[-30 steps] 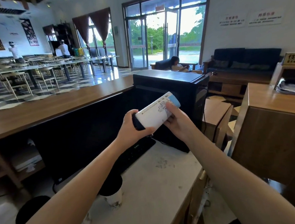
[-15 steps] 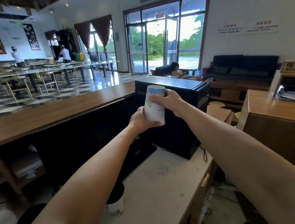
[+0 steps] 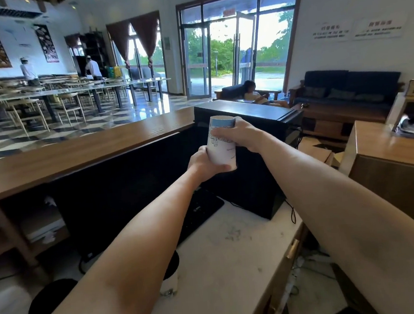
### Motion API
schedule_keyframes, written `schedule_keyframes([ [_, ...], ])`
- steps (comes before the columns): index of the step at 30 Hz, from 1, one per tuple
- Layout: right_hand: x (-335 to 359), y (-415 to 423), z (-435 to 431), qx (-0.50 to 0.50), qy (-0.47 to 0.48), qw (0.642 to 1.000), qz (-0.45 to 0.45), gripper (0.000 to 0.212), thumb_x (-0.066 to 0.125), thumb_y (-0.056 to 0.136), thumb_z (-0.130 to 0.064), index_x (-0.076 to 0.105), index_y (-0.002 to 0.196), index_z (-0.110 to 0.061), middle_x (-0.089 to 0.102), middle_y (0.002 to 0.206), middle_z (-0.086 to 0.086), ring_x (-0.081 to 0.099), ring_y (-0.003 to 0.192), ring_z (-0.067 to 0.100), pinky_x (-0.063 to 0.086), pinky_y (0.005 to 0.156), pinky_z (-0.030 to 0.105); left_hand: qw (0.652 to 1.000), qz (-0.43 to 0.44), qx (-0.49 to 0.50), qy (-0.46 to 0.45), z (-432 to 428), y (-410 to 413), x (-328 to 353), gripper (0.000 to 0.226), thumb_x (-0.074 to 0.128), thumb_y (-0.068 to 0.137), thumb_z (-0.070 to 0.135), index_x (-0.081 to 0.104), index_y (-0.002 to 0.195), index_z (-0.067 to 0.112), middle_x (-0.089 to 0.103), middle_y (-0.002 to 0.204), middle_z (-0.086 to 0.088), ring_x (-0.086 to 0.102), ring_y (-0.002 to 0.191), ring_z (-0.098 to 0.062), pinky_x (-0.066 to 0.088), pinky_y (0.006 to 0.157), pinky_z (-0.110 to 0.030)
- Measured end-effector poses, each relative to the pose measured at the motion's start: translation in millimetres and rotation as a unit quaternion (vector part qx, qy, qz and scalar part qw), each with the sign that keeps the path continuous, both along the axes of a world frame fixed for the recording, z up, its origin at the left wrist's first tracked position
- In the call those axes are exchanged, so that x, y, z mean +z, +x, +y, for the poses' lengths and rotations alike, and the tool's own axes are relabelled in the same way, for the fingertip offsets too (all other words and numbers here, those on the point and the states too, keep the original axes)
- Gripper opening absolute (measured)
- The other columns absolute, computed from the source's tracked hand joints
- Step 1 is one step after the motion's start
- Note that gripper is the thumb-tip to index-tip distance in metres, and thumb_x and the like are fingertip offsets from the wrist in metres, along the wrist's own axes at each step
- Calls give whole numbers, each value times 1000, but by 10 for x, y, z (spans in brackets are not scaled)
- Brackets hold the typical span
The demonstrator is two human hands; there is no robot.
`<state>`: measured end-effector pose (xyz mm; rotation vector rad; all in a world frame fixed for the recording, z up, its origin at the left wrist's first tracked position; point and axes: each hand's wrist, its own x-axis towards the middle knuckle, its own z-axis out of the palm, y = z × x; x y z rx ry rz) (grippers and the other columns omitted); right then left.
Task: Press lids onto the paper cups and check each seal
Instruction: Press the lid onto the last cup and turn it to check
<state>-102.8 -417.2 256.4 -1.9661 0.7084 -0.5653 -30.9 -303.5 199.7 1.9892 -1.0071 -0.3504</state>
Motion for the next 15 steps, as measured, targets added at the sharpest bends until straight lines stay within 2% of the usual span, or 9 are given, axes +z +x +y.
schedule_keyframes([
  [3, 113, -18, 105, -54, -118, 989, 70, 80, 70, 61, -65, 50, 113, -8, 61, 103, 2, 61, 88, 18, 53, 68, 32, 1000, 3, 10, -13, 12, -27, -2, 70, 82, 65, 31, 47, 121, 9, 59, 120, -2, 56, 109, -16, 38, 85, -20],
  [7, 231, -99, 207, -74, -198, 966, 150, 50, 65, 73, -59, 53, 76, -11, 59, 87, 7, 61, 75, 22, 58, 71, 36, 1000, -11, 25, -9, 123, -133, -61, 75, 79, 68, 36, 43, 128, 9, 57, 124, -5, 56, 113, -19, 42, 89, -26],
  [9, 214, -149, 226, -84, -201, 964, 154, 48, 65, 73, -58, 54, 74, -11, 60, 89, 7, 60, 74, 22, 57, 69, 34, 994, 95, 50, -16, 235, -237, -171, 81, 75, 73, 38, 35, 137, 7, 52, 130, -7, 54, 117, -25, 45, 89, -30],
  [10, 186, -171, 229, -96, -199, 965, 144, 51, 66, 72, -58, 55, 82, -9, 61, 93, 7, 60, 75, 21, 56, 66, 33, 973, 223, 59, -33, 283, -287, -224, 79, 72, 77, 38, 34, 138, 5, 49, 133, -9, 53, 118, -28, 45, 90, -31],
  [11, 144, -193, 237, -107, -189, 967, 131, 56, 67, 71, -58, 55, 92, -8, 60, 97, 7, 60, 75, 21, 53, 60, 31, 913, 401, 51, -55, 326, -343, -255, 73, 68, 81, 38, 35, 136, 2, 46, 136, -13, 51, 121, -32, 46, 94, -34],
  [12, 101, -225, 262, -113, -174, 971, 118, 61, 68, 70, -57, 53, 100, -6, 60, 98, 8, 59, 70, 19, 50, 54, 29, 818, 568, 25, -85, 347, -379, -269, 66, 63, 85, 38, 36, 131, -1, 42, 138, -19, 48, 125, -37, 45, 98, -39],
  [13, 49, -261, 289, -109, -157, 976, 108, 64, 70, 70, -55, 51, 105, -6, 59, 97, 8, 59, 65, 18, 48, 48, 26, 723, 679, 14, -122, 351, -410, -274, 62, 58, 88, 40, 36, 126, -5, 39, 140, -25, 44, 127, -42, 45, 99, -46],
  [14, -11, -299, 307, -96, -139, 981, 96, 64, 71, 70, -52, 49, 108, -5, 59, 96, 9, 59, 62, 17, 48, 45, 25, 649, 743, 6, -164, 341, -408, -276, 64, 53, 90, 45, 37, 127, -5, 40, 137, -28, 42, 127, -45, 48, 92, -52],
  [15, -70, -343, 312, -76, -118, 987, 76, 64, 73, 71, -49, 47, 110, -5, 60, 97, 10, 61, 61, 17, 49, 45, 25, 619, 759, 8, -202, 307, -378, -273, 66, 48, 90, 50, 38, 132, -1, 44, 131, -27, 44, 125, -45, 52, 82, -54],
])
